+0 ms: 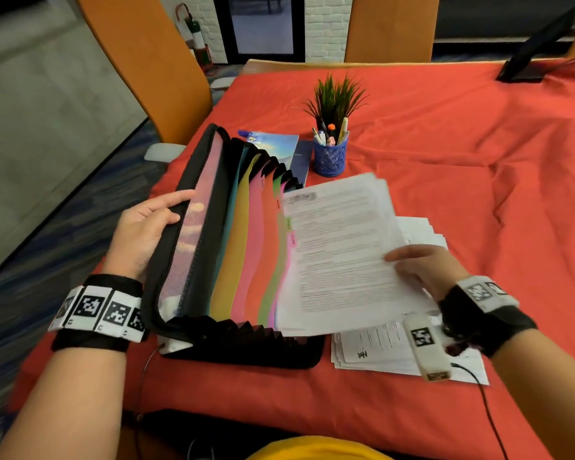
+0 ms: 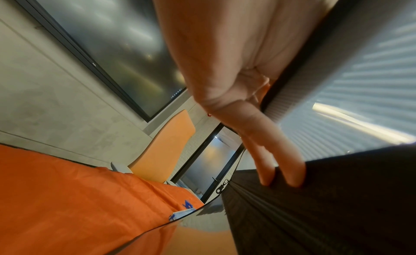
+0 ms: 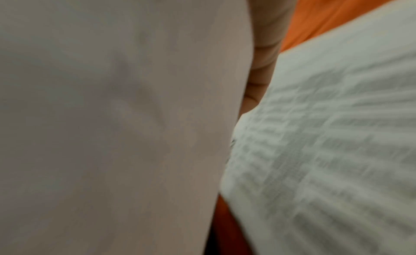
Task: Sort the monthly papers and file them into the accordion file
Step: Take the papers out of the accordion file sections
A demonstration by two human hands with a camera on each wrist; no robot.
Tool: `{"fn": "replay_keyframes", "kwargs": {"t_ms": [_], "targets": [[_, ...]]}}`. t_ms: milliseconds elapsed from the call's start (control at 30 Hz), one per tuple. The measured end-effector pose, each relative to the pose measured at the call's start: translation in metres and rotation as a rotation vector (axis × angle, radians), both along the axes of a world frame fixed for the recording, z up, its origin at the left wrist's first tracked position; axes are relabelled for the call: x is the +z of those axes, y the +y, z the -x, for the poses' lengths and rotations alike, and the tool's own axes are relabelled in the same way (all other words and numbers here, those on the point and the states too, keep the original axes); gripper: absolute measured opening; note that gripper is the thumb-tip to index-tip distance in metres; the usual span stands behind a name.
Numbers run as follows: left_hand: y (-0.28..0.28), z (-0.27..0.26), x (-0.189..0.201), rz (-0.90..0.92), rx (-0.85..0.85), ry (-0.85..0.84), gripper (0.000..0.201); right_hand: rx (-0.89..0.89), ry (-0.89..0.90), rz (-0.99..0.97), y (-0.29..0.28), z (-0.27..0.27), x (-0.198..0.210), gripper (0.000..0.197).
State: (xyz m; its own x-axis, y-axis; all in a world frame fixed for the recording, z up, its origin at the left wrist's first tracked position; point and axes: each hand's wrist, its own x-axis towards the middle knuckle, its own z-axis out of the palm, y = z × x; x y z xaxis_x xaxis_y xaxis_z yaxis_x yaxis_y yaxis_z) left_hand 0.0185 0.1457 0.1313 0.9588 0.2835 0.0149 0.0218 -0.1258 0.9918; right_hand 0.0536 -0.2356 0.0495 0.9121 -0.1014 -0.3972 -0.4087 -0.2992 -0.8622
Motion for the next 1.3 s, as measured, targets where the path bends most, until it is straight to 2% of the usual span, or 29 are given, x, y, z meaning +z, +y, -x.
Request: {"fn": "replay_keyframes", "kwargs": {"t_ms": [167,233,300,367,400,467,533,633,700,767,900,1000,1033,1100,1200,1300], "targets": [[-0.015,-0.002,-0.002,-0.031,-0.01,0.023,0.044,-0.062,0.055,0.296,-0.066,0.0,-0.051,0.042],[-0.017,-0.003,-0.004,-0.049,-0.016,0.031,0.045,-0.008,0.102,0.453,-0.073,-0.003,-0.061,0.035],[-0.016,-0.005,-0.007,-0.065,-0.023,0.043,0.045,0.13,0.148,0.733,-0.065,0.0,-0.055,0.02],[-0.013,-0.005,-0.008,-0.109,-0.023,0.058,0.043,0.159,0.011,0.952,-0.045,0.005,-0.045,0.022],[-0.014,-0.003,-0.007,-0.137,-0.022,0.067,0.043,0.167,-0.134,0.942,-0.032,0.006,-0.04,0.024],[-0.017,-0.002,-0.003,-0.189,-0.006,0.097,0.045,0.307,-0.31,0.705,0.001,0.009,-0.028,0.023],[-0.023,-0.001,0.003,-0.192,0.003,0.129,0.046,0.473,-0.243,0.387,0.038,0.015,-0.021,0.018],[-0.027,-0.003,0.008,-0.275,0.018,0.159,0.046,0.508,-0.111,0.114,0.079,0.02,-0.029,0.011],[-0.028,-0.002,0.008,-0.291,0.034,0.164,0.047,0.518,-0.082,0.083,0.096,0.022,-0.038,0.009],[-0.033,0.0,0.008,-0.272,0.057,0.152,0.048,0.508,-0.041,0.017,0.109,0.023,-0.045,0.016],[-0.052,0.007,0.011,-0.152,0.067,0.13,0.046,0.458,0.046,-0.056,0.122,0.025,-0.045,0.018],[-0.055,0.008,0.01,-0.125,0.073,0.135,0.045,0.474,-0.047,0.007,0.124,0.028,-0.032,0.007],[-0.056,0.008,0.009,-0.132,0.081,0.135,0.045,0.483,-0.086,0.028,0.124,0.028,-0.026,0.011],[-0.059,0.008,0.008,-0.143,0.075,0.126,0.045,0.5,-0.113,0.046,0.126,0.029,-0.018,0.03],[-0.062,0.009,0.006,-0.139,0.072,0.101,0.045,0.547,-0.049,0.018,0.136,0.028,-0.014,0.066],[-0.055,0.009,0.002,-0.185,0.085,0.091,0.048,0.577,0.061,-0.011,0.142,0.023,-0.017,0.092]]}}
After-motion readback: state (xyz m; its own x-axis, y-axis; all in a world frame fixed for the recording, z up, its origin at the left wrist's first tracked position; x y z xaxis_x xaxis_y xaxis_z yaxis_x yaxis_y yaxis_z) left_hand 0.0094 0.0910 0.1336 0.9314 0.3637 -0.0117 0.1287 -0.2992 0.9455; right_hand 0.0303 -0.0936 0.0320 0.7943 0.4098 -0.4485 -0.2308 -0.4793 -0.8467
